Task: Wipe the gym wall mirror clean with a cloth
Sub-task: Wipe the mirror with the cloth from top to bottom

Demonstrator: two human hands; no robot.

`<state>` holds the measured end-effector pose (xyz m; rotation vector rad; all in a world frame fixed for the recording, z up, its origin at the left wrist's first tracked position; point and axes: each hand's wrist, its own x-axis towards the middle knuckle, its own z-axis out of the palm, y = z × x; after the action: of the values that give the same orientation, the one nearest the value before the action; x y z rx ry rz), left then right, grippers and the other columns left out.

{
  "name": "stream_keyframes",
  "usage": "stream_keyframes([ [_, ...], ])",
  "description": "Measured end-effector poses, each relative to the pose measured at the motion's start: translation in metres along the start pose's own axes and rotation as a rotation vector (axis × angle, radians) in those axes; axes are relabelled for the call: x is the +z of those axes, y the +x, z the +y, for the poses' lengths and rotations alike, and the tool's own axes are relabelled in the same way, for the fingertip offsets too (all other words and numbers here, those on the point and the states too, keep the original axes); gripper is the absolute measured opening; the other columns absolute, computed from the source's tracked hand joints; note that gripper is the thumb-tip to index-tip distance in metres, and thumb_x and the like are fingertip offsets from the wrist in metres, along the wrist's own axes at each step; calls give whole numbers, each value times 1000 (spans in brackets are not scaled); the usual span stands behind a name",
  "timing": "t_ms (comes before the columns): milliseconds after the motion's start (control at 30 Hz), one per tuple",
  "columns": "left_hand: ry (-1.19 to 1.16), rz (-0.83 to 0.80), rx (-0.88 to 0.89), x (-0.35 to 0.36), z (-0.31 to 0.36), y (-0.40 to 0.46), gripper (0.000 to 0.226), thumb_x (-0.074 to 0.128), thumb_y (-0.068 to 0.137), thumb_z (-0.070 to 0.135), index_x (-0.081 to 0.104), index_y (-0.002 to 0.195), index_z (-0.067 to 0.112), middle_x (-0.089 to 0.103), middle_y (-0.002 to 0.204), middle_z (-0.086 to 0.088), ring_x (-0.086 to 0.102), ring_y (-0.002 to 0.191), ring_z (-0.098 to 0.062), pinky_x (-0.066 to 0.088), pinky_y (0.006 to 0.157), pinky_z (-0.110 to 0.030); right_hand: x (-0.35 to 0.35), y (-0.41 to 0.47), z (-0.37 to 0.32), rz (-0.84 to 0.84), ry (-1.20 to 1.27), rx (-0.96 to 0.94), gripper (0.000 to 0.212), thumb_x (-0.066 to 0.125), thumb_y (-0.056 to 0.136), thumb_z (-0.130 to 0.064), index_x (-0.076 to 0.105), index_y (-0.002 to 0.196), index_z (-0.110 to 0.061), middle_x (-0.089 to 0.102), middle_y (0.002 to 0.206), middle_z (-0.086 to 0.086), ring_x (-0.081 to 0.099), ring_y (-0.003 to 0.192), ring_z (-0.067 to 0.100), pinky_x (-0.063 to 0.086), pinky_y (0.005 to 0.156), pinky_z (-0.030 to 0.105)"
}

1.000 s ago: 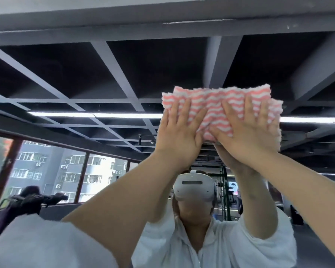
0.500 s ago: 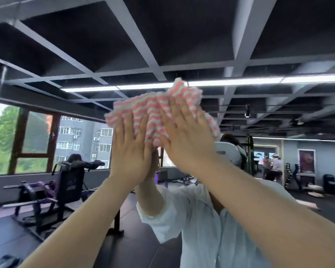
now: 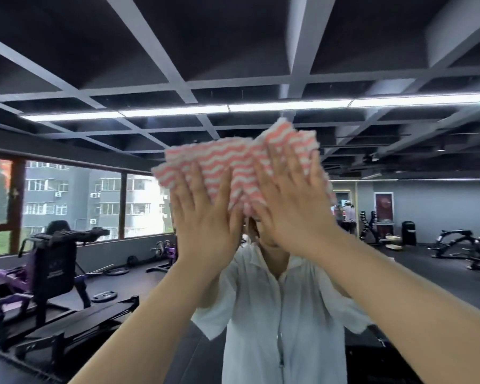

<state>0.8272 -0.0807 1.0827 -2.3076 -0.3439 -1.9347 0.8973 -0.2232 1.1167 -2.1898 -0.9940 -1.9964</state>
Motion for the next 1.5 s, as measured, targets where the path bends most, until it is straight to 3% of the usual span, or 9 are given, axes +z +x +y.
stream_keyframes([
  [167,15,45,237,15,61,16,56,22,97,47,21,148,24,18,154,-25,14,140,-48,8,114,-56,4,-33,47,56,73,238,68,19,97,-49,23,150,-7,16,157,21,14,144,41,-8,114,51],
  [400,86,26,449,7,45,29,54,29,96,40,34,147,22,28,153,-18,22,142,-40,13,115,-51,8,-39,30,104,168,390,71,27,94,-47,20,149,-2,19,154,27,10,143,41,-6,114,48],
  [567,106,24,392,-9,5,54,53,10,101,40,23,147,18,28,153,-17,21,143,-37,13,116,-49,-3,11,4,60,215,344,69,15,93,-51,1,145,-8,8,158,20,4,146,37,-2,115,53],
  [733,147,27,283,-26,-37,73,54,6,98,42,10,146,18,18,156,-16,13,145,-33,3,117,-41,-17,54,-26,-25,188,259,71,4,90,-55,-20,144,-15,-20,158,14,-20,145,31,-17,113,47],
  [933,207,-41,106,-43,-75,86,61,-12,85,46,-15,142,24,-8,159,-6,-12,146,-23,-11,117,-35,-27,99,-63,-28,149,149,72,11,97,-53,-15,151,-12,-23,157,14,-21,145,29,-20,111,49],
  [1133,128,-2,-30,-45,-108,60,67,0,92,44,8,152,15,9,159,-14,2,147,-29,0,120,-40,-27,109,-93,-81,165,-39,68,2,95,-52,-20,147,-14,-27,155,10,-24,144,28,-22,111,47],
  [1300,39,-13,-48,-41,-102,-1,58,11,97,41,10,148,15,19,157,-12,9,146,-30,6,119,-41,-9,51,-100,49,221,-172,66,27,91,-43,38,144,-6,26,152,16,28,142,32,1,118,47],
  [1400,25,-45,10,-35,-84,-6,61,15,97,43,20,149,13,23,156,-13,12,146,-31,11,118,-47,-10,29,-79,84,165,-165,65,32,91,-42,39,144,-5,30,151,16,30,141,30,-7,119,46],
  [1500,91,11,141,-32,-78,17,60,26,96,42,33,146,8,34,150,-17,22,142,-32,21,116,-51,-14,37,-61,44,161,-101,64,18,99,-46,36,145,-6,29,151,17,27,141,29,-7,118,42],
])
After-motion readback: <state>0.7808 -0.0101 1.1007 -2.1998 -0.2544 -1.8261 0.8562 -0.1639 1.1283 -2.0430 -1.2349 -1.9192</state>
